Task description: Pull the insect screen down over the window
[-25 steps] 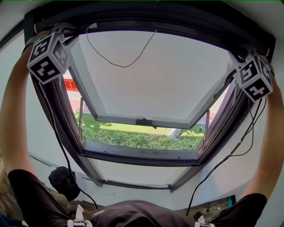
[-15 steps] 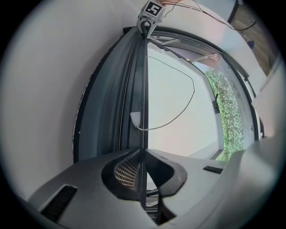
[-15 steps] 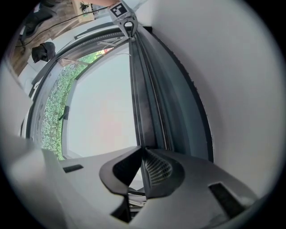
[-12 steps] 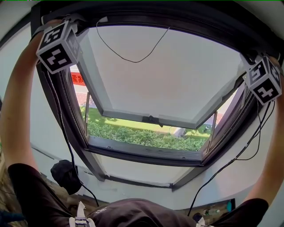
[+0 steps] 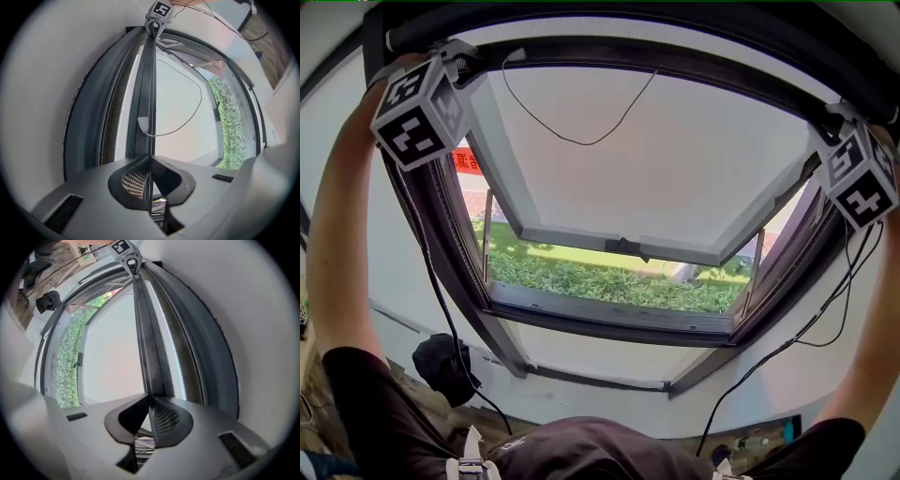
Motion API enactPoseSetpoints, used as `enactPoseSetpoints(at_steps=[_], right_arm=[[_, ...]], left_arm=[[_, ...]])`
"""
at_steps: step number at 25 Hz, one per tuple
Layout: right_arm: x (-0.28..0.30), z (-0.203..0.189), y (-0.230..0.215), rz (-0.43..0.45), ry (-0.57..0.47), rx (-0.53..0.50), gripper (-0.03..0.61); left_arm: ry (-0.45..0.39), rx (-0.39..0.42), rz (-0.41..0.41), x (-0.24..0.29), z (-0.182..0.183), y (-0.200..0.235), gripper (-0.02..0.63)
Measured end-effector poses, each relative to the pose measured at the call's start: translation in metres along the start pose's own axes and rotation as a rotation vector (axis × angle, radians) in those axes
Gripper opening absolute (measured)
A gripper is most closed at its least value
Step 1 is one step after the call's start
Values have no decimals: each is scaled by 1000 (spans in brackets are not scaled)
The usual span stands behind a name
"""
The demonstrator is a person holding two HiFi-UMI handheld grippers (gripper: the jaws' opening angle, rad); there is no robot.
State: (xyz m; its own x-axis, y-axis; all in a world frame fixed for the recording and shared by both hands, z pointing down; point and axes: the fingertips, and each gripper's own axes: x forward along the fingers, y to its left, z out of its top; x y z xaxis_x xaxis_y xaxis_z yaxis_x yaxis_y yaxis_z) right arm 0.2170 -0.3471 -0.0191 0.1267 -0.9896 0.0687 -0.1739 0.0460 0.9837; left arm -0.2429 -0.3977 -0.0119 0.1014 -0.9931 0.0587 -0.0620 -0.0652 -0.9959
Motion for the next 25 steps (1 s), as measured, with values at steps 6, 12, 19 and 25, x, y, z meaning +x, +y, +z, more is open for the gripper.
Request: enactPoseSetpoints(at_steps=[6,12,19,25], right_arm=[[5,-9,54,71,17,-36,31],[7,-23,107,145,69,-101,26],[12,-34,172,277,109,-116,26],[8,-42,213,216,106,-141,25]], left_arm=[[-13,15,-83,6,-5,-58,26],[16,75,-196,7,-8,-116,28],[28,107,-317,4,-12,-183,31],[42,156,-310,6,-15,-224,32]])
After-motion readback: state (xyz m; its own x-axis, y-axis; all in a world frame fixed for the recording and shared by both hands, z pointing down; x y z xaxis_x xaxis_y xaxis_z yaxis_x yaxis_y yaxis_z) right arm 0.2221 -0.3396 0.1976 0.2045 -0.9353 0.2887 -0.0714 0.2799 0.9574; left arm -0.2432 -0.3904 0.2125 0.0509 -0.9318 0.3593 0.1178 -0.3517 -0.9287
